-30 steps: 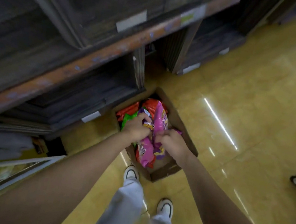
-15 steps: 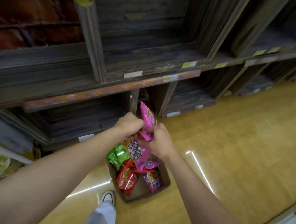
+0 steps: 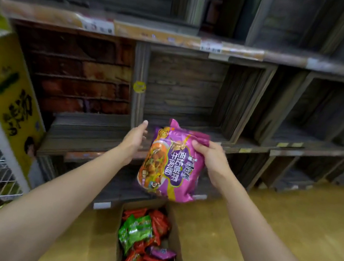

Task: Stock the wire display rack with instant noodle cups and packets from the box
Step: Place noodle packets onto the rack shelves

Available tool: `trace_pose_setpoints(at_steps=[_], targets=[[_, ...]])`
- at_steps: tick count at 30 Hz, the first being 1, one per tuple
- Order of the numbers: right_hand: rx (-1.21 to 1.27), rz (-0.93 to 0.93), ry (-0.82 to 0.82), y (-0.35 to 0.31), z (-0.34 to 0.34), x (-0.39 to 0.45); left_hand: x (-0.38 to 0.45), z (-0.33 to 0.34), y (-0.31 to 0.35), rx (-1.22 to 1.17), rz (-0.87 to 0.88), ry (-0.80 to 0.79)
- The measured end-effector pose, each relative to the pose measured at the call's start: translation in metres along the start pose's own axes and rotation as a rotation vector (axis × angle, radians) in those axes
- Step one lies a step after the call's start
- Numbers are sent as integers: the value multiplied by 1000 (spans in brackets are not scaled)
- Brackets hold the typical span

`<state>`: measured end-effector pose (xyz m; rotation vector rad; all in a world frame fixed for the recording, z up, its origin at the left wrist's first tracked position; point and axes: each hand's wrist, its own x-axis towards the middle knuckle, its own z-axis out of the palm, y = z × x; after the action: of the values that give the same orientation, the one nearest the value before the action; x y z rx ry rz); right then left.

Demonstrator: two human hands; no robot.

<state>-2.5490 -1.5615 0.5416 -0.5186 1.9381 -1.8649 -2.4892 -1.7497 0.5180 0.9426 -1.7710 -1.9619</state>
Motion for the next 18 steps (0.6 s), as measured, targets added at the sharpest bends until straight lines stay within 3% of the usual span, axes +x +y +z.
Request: trace_pose_setpoints(at_steps=[4, 7, 11, 18], targets=[[243, -16, -48, -40, -1, -15, -25, -20, 18, -78, -86, -186], [317, 14, -66, -58, 6, -22, -47, -18, 35, -69, 49, -353], [324, 38, -43, -72, 10, -29, -59, -32, 32, 22, 56, -390], [186, 24, 13, -89, 25, -36, -71, -52, 39, -51, -31, -448]])
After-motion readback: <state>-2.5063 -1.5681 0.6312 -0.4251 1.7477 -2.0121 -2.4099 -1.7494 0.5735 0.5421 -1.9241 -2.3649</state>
